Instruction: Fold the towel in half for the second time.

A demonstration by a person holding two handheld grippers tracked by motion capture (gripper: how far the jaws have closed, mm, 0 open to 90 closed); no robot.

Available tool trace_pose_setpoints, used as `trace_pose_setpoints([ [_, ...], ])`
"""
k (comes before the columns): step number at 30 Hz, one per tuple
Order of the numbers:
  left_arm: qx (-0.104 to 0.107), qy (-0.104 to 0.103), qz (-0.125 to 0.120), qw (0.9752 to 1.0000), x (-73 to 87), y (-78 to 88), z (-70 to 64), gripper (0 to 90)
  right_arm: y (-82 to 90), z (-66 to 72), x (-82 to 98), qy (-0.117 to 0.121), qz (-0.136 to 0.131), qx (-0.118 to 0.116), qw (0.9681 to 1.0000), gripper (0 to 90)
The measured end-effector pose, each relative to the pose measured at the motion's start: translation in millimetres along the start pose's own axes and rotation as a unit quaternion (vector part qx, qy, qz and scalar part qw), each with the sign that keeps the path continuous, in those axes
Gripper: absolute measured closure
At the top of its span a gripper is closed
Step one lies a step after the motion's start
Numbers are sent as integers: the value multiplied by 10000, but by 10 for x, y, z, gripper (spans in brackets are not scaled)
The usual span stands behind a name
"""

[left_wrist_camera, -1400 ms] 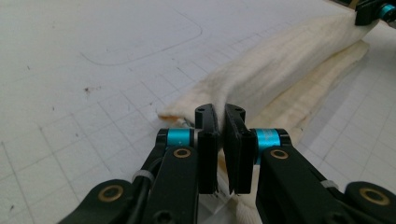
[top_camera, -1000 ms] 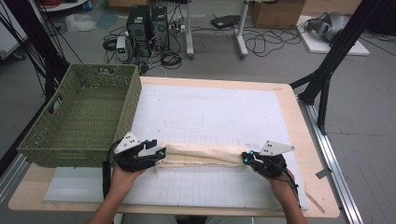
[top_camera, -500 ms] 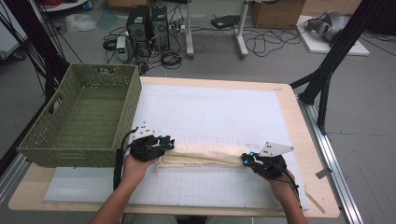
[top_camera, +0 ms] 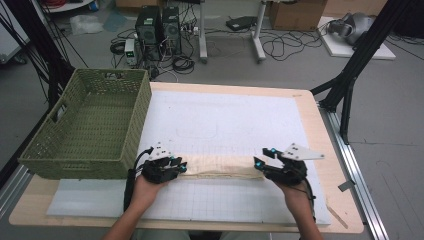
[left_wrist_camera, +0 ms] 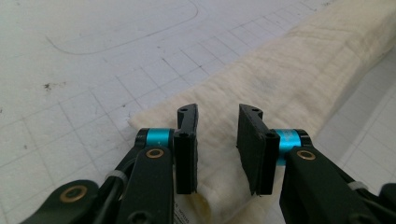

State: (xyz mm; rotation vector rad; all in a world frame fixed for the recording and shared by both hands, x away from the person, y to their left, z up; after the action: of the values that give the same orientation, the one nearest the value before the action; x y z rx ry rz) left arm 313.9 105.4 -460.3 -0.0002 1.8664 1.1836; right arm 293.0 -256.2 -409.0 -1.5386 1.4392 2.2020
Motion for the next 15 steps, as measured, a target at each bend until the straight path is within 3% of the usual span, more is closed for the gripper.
trace_pose_setpoints([
  [2, -3, 3, 0, 10000, 2, -2, -2, 674, -144, 118, -26, 213, 246, 78, 9994, 562],
  [6, -11, 9, 12, 10000, 5, -2, -2, 674, -453, 236, -18, 321, 823, 126, 9960, 623],
  [10, -33, -5, 55, 10000, 9, -5, -5, 680, -528, 179, 76, 287, 1112, 200, 9932, 635],
  [15, -11, -37, 92, 10000, 18, 2, 1, 679, -447, 14, 231, 61, 1251, 266, 9918, 637],
])
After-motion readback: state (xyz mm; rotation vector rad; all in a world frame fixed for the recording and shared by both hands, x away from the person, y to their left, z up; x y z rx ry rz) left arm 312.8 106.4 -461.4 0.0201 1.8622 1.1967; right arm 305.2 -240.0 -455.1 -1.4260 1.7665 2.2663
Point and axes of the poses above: each handheld gripper's, and its own axes: y roughly backward along the jaws, x roughly out of its underside, z roughly to its left, the point moved 2 cm from there along -y, roughly forward along the jaws, and after that the axes turned 14 degrees about z, right-handed, at the moved point
